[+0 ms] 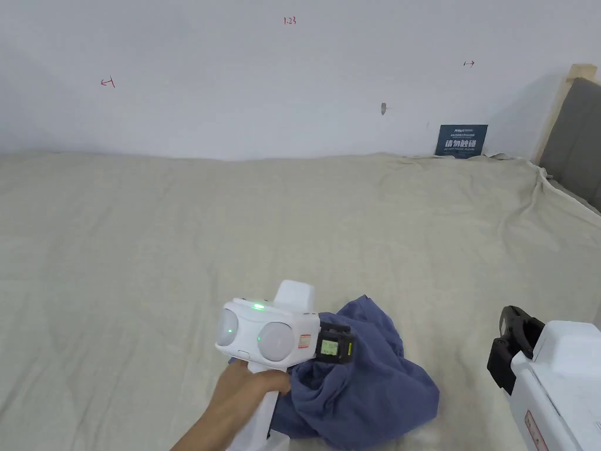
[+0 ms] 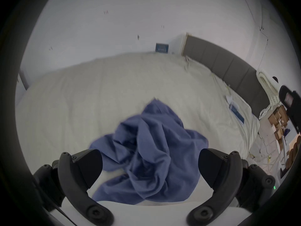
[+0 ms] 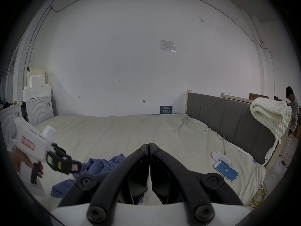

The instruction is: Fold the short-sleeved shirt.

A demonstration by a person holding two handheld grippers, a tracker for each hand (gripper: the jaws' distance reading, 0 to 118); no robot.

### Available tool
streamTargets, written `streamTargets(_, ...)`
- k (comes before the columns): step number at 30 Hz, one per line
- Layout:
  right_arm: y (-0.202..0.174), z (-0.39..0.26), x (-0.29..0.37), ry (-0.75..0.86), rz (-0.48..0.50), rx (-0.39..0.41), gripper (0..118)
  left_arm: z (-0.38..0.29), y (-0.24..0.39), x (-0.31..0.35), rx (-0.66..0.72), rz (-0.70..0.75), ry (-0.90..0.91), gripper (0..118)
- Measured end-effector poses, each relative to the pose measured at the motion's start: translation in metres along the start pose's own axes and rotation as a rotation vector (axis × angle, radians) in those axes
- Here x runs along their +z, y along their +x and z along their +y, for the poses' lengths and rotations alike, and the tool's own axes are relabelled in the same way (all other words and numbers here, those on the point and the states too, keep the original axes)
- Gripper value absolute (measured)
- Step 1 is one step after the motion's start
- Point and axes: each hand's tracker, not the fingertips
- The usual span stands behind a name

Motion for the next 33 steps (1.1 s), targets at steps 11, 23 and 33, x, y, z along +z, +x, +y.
streamTargets(11,-0.006,0.004,0.003,0.026,0.022,0.0,0,-0.019,-0.05,0.092,0.105,0.219,0.43,111)
streamTargets(23,-0.017,0.006,0.006,0.038,0.053,0.007,0,-0.079,-0.091,0.134,0.035,0.458,0.616,40)
streamTargets(33,-0.023,0.008,0.01,0.055,0.064,0.009,0,-0.1,-0.097,0.135,0.034,0.49,0.6,0)
